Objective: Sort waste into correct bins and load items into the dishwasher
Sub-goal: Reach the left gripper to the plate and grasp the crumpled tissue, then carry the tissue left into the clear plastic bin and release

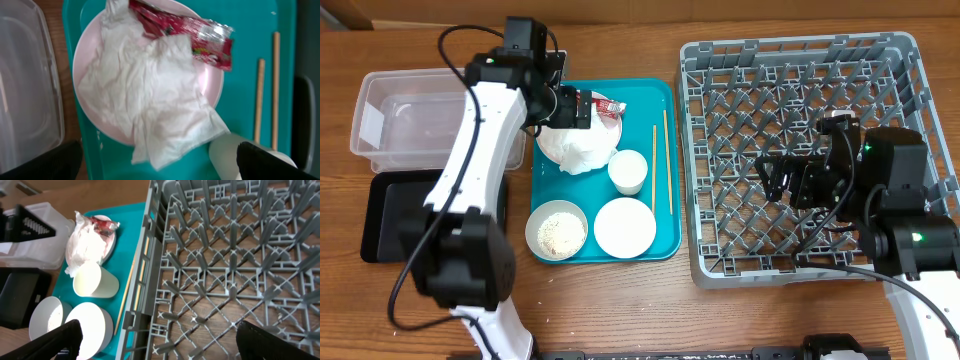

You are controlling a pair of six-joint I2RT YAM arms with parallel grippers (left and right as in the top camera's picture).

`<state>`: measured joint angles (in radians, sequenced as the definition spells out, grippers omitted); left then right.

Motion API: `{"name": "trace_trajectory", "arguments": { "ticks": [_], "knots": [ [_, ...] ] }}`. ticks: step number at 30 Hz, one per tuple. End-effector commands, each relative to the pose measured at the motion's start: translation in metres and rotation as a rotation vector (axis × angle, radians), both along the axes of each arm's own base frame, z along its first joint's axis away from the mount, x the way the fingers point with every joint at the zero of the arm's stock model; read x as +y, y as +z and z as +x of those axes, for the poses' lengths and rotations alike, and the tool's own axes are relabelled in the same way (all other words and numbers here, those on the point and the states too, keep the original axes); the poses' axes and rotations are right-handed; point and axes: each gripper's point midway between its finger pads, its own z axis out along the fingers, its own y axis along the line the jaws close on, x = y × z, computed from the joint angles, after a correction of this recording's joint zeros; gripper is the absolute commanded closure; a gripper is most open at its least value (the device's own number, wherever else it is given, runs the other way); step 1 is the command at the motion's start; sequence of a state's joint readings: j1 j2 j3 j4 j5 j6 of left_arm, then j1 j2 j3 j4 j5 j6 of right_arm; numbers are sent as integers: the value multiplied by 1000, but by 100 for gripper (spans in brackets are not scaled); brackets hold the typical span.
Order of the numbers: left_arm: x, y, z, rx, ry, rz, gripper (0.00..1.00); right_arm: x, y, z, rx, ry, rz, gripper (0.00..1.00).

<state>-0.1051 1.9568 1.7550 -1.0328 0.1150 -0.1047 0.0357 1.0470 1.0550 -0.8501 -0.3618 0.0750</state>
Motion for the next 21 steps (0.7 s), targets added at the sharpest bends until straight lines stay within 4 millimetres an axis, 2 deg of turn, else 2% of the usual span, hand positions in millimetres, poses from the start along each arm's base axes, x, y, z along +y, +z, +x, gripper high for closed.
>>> {"name": "trace_trajectory", "arguments": {
  "ticks": [1,2,9,19,21],
  "knots": [
    [4,-24,18,15,128,35,0,2,8,3,-9,1,4,0],
    [5,-38,25,23,182,39,0,2,4,3,7,1,3,0],
    [0,-76,43,29,199,23,0,2,-5,3,44,1,2,0],
    [-7,-115,41,92,168,42,0,2,-16,8,85,1,1,0],
    [-9,-121,39,106,164,46,8,2,-17,8,90,0,1,0]
  ]
}}
